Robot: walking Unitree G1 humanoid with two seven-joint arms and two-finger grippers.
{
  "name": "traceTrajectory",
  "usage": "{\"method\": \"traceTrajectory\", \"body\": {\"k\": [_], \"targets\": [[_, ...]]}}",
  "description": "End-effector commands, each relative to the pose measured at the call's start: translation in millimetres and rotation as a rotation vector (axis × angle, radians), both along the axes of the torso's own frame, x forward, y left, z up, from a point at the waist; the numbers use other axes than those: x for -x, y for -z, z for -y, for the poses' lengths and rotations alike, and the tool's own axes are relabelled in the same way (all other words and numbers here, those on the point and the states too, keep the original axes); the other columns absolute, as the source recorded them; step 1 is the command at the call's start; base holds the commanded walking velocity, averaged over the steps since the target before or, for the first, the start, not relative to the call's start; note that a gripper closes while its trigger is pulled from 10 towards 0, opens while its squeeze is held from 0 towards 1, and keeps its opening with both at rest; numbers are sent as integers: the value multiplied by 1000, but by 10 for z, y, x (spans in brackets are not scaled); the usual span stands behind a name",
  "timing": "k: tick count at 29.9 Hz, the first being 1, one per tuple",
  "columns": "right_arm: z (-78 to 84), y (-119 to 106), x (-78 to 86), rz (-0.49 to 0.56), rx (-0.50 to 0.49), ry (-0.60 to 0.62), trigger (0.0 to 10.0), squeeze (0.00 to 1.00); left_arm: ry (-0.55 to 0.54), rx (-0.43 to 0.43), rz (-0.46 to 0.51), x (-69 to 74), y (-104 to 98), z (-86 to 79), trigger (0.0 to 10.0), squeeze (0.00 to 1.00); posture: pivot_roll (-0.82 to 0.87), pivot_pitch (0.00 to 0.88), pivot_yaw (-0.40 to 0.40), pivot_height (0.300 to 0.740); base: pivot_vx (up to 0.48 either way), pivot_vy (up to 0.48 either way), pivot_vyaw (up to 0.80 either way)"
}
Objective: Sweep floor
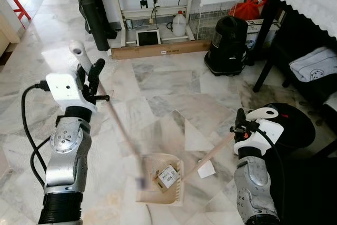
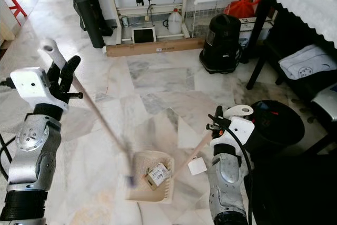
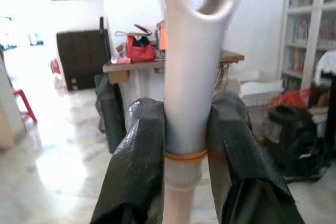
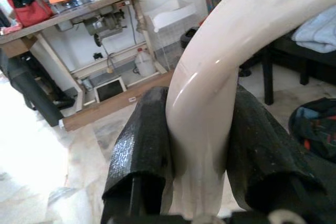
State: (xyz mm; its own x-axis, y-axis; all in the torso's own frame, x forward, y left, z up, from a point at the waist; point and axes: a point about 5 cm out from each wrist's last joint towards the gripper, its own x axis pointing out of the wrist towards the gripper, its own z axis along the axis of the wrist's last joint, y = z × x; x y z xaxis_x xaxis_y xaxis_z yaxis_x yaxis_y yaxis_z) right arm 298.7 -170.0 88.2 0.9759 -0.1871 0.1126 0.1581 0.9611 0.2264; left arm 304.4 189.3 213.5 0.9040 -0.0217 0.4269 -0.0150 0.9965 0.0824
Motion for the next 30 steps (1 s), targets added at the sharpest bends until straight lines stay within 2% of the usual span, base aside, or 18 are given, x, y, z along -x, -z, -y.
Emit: {"method": "traceTrajectory", "body": {"k": [1, 5, 6, 8, 13, 22, 30], "targets": [[-20, -129, -51, 51, -13, -1, 10000, 0, 26, -67, 48, 47, -28, 89, 10000, 0, 113, 72, 19, 740, 0, 0, 0], [-14, -176, -70, 71, -9, 3, 10000, 0, 68, -101, -43, 73, 250, 168, 10000, 0, 106, 76, 20, 740, 0, 0, 0], [-14, -176, -70, 71, -9, 3, 10000, 0, 68, -101, -43, 73, 250, 168, 10000, 0, 106, 76, 20, 740, 0, 0, 0], [31, -194, -71, 77, 4, 16, 10000, 0, 106, -79, -102, 108, 425, 226, 10000, 0, 103, 65, 13, 740, 0, 0, 0], [70, -206, -74, 79, 12, 26, 10000, 0, 88, -64, -138, 122, 573, 208, 10000, 0, 93, 50, 4, 740, 0, 0, 0], [119, -256, -92, 93, 56, 21, 10000, 0, 106, -52, -149, 120, 679, 267, 10000, 0, 75, 11, -10, 740, 0, 0, 0], [114, -264, -114, 94, 61, 25, 10000, 0, 100, -90, -116, 84, 620, 215, 10000, 0, 76, 0, -6, 740, 0, 0, 0]]}}
